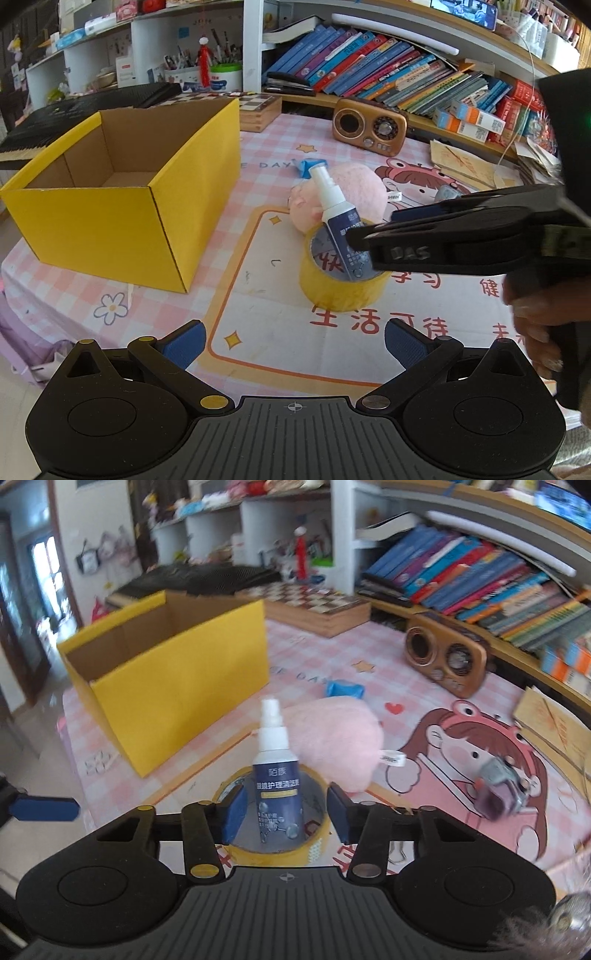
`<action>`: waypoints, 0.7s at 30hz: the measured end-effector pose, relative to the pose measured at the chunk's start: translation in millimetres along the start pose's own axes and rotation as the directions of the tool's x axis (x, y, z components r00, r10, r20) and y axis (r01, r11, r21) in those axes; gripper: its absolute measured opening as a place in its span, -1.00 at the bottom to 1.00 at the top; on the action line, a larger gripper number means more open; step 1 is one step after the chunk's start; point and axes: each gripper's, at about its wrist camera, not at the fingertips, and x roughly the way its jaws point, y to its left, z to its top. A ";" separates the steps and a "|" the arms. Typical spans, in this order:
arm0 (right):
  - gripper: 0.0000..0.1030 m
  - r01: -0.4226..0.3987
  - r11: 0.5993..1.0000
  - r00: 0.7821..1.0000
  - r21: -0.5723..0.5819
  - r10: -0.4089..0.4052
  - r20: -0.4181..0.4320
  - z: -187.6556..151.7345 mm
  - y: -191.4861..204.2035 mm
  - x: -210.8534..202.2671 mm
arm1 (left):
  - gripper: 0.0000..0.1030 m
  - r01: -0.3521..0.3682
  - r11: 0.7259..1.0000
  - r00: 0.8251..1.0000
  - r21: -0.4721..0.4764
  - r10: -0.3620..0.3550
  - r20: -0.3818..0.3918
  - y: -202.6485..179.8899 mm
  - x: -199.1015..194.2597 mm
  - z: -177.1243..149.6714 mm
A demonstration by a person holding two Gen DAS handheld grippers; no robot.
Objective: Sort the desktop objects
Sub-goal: 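Reach the right tool to the white spray bottle and close on it, then lift the spray bottle with the right tool while the left tool grasps the tape roll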
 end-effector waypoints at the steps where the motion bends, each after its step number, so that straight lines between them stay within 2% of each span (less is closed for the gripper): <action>1: -0.18 -0.005 1.000 1.000 -0.013 0.005 -0.013 0.7 1.3 4.7 | 1.00 -0.004 1.000 1.000 -0.001 0.004 0.000 -0.2 0.0 0.1; 9: -0.36 -0.028 0.996 0.994 -0.085 0.019 -0.107 0.4 5.3 37.6 | 1.00 -0.027 1.000 1.000 -0.011 0.027 0.001 1.9 0.7 1.4; 13: -0.40 -0.041 0.997 0.994 -0.066 0.034 -0.105 -1.3 2.6 38.2 | 1.00 -0.030 1.000 1.000 -0.006 0.030 -0.001 -0.3 3.1 3.4; 18: -0.40 -0.086 0.996 0.994 0.024 0.084 0.067 6.2 -8.5 0.4 | 1.00 -0.018 1.000 1.000 0.006 0.018 0.002 -5.3 9.2 8.6; 21: -0.40 -0.080 0.992 0.986 0.098 0.064 0.156 8.2 -23.3 -28.5 | 1.00 -0.008 1.000 1.000 0.026 0.008 0.007 -11.0 16.9 13.1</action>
